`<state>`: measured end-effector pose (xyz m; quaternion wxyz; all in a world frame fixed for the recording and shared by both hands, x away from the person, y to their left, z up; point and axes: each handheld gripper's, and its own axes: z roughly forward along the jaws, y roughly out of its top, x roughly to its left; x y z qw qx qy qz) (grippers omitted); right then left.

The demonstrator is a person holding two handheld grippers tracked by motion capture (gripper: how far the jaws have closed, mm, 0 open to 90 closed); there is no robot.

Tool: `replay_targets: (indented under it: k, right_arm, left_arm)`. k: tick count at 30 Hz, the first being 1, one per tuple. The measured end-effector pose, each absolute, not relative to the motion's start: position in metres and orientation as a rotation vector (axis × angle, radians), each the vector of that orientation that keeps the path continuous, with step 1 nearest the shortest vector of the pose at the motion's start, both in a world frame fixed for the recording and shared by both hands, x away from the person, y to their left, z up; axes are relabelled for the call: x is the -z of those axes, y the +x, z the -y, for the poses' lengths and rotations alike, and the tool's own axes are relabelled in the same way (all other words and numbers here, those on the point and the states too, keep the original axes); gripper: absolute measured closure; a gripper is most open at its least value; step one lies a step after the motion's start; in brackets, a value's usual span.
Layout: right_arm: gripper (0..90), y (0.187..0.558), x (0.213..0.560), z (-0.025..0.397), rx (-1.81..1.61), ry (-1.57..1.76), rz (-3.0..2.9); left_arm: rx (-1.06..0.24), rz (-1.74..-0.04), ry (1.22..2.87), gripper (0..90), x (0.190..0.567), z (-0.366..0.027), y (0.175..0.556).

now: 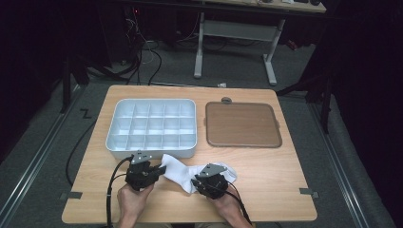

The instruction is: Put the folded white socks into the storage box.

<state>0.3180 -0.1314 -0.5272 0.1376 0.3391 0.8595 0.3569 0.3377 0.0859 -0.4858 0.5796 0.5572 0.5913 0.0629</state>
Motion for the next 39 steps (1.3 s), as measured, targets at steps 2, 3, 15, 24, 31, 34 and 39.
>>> replay_targets:
  k: [2,3,15,24,31,34,39]
  right_arm:
    - [75.2,0.318,0.527,0.129,-1.029,0.986,-2.491]
    - [75.2,0.319,0.527,0.128,-1.028,0.968,-2.495]
    - [75.5,0.32,0.526,0.113,-1.015,0.937,-2.523]
    - [75.7,0.32,0.525,0.103,-1.006,0.913,-2.532]
    - [75.7,0.322,0.526,0.092,-1.032,0.905,-2.548]
    - [75.1,0.322,0.526,0.088,-1.034,0.9,-2.553]
    - [70.6,0.324,0.527,0.087,-1.073,0.924,-2.564]
  left_arm:
    - [-0.135,-1.375,1.3,81.8,0.482,-0.087,0.337]
    - [-0.13,-1.373,1.298,81.8,0.48,-0.088,0.337]
    - [-0.104,-1.306,1.319,81.8,0.454,-0.082,0.332]
    - [-0.044,-1.269,1.313,81.8,0.445,-0.074,0.33]
    - [-0.012,-1.256,1.311,81.8,0.442,-0.065,0.331]
    - [-0.002,-1.251,1.318,81.8,0.443,-0.062,0.331]
    - [0.018,-1.252,1.327,81.8,0.447,-0.056,0.333]
